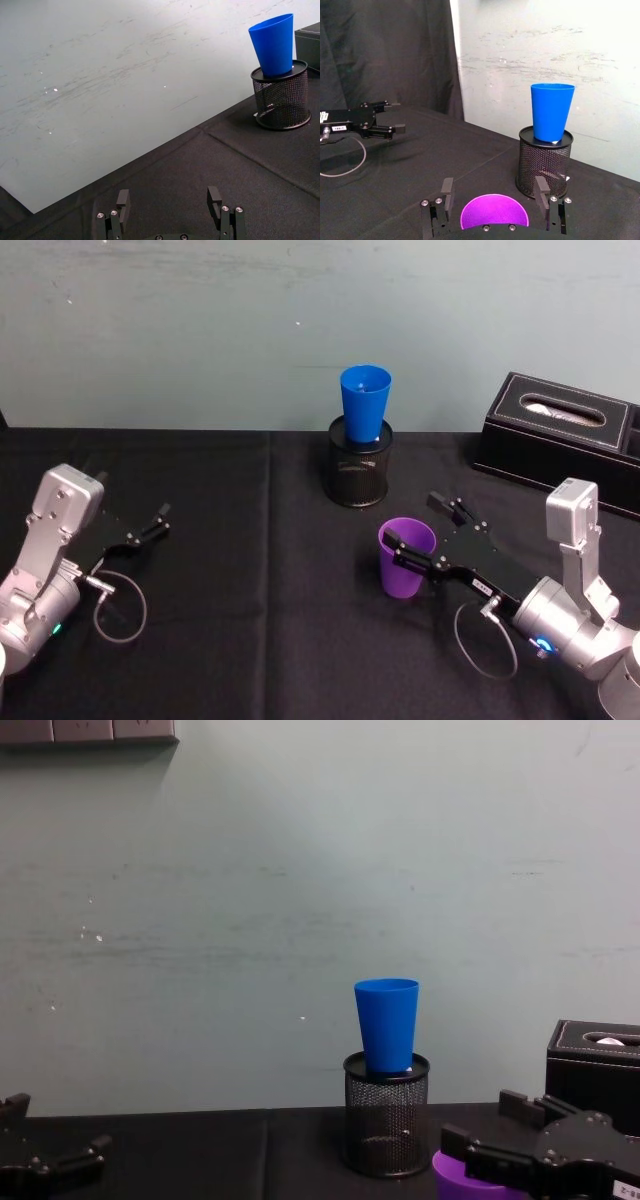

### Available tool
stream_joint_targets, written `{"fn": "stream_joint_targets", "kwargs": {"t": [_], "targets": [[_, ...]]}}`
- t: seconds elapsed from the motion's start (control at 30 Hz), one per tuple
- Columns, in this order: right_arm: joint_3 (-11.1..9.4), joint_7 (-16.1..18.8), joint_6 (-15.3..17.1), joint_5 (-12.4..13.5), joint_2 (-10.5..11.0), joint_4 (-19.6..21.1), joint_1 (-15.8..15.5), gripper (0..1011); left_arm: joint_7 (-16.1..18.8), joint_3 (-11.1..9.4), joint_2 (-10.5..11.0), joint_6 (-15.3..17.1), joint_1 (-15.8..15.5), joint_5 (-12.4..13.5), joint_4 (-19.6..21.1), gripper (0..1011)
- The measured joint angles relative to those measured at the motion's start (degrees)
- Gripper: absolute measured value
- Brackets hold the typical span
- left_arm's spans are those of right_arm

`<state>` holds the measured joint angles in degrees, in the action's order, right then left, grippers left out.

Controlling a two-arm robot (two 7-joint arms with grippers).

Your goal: Pick up one cup with a gripper and tap it against the other cup.

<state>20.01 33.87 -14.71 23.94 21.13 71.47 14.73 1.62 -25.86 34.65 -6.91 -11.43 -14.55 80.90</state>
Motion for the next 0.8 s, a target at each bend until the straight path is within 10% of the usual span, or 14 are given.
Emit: {"fn": "stream_joint_targets", "kwargs": {"t": [0.8], "targets": [[-1.9, -2.7, -0.3, 0.5, -0.3, 0.0, -0.8, 1003, 0.0, 0.0, 0.0, 0.0, 0.0, 0.0, 0.0, 1012]]}}
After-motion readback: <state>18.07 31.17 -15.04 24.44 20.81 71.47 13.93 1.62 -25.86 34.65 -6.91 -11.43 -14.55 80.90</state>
